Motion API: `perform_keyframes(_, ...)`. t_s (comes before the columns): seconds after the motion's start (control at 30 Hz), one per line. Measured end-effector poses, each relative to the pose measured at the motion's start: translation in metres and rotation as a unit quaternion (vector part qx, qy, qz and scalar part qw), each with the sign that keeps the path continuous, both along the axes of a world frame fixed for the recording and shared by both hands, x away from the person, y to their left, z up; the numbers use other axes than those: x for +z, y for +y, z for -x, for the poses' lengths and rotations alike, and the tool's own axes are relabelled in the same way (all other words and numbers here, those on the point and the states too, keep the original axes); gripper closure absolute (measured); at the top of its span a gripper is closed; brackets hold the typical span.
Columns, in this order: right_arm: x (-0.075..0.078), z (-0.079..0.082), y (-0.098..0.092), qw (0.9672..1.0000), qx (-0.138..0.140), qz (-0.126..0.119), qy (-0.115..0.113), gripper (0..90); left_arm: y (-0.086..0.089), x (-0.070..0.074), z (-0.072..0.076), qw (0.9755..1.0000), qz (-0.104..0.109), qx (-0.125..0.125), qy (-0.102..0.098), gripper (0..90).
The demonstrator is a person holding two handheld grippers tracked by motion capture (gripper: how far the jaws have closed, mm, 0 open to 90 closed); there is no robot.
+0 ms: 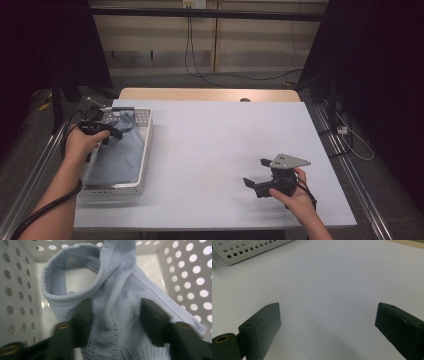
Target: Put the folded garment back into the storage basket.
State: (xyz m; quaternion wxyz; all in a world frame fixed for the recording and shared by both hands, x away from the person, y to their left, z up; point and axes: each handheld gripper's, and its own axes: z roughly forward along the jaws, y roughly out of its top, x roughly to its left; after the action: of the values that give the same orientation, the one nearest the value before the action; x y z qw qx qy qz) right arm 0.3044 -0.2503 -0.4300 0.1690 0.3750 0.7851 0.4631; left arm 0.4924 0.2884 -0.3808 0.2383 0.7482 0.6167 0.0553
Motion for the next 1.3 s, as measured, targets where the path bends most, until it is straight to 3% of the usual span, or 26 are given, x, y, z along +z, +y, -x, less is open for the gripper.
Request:
perform_keyframes(0.17,-0.001,0.000,0.000,1.0000,0.000,0.000,0.002,6.3,-0.001,0.008,0.001,1.0000,0.005,-0.008,-0.003,25.8)
perform_keyframes(0.3,-0.001,0.000,0.000,1.0000,0.000,0.000,0.003,6.3,-0.004,0.009,0.003,0.9999,0.009,-0.012,0.001,23.3)
perform_keyframes(0.57,0.000,-0.001,0.001,1.0000,0.002,-0.002,0.000,6.3,-0.015,0.019,0.012,0.9988,0.005,-0.049,-0.001,19.4)
perform_keyframes(0.77,0.000,-0.001,0.002,1.0000,0.004,-0.003,0.002,6.3,-0.021,0.026,0.017,0.9975,0.014,-0.068,-0.007,17.1)
perform_keyframes(0.8,0.000,-0.001,0.002,1.0000,0.003,-0.004,0.001,6.3,-0.025,0.028,0.019,0.9967,0.028,-0.076,-0.009,17.3)
perform_keyframes(0.9,0.001,-0.001,0.001,1.0000,0.002,-0.006,0.001,6.3,-0.032,0.031,0.022,0.9948,0.027,-0.097,-0.014,17.1)
perform_keyframes(1.3,0.001,0.000,0.000,1.0000,0.001,-0.006,0.002,6.3,-0.043,0.034,0.033,0.9909,0.060,-0.112,-0.043,16.3)
